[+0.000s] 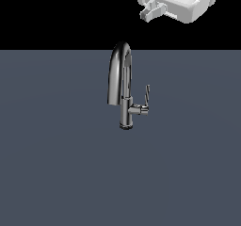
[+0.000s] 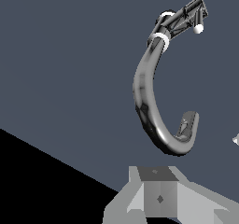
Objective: Turn on the faucet by rotating a designated handle.
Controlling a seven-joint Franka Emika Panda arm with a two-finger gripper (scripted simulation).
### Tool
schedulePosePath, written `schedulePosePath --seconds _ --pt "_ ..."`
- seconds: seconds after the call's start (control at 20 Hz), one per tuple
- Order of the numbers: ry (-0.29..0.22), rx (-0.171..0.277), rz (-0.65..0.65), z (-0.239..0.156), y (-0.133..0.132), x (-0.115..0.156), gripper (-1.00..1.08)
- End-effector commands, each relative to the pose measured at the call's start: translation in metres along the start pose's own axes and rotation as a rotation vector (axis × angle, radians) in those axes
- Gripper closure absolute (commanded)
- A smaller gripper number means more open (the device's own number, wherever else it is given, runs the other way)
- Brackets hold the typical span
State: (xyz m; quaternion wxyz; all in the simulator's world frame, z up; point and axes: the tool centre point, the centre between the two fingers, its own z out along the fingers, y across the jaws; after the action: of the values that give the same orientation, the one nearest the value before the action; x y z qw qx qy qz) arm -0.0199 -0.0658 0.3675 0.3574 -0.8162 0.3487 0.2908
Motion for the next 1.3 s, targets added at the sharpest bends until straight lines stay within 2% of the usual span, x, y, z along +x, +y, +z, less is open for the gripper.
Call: schedulePosePath --seconds 0.0,0.8,1.0,1.25 --pt "-0.045 0.061 0.057 0.001 0.002 0.021 1.08" --pt "-0.339 0.457 0.437 0.044 0.041 0.145 1.08" --pt "-0.394 0.53 0.508 0.059 0.051 0.164 1.08" --pt "-0.443 0.594 0.57 0.073 0.059 0.179 1.08"
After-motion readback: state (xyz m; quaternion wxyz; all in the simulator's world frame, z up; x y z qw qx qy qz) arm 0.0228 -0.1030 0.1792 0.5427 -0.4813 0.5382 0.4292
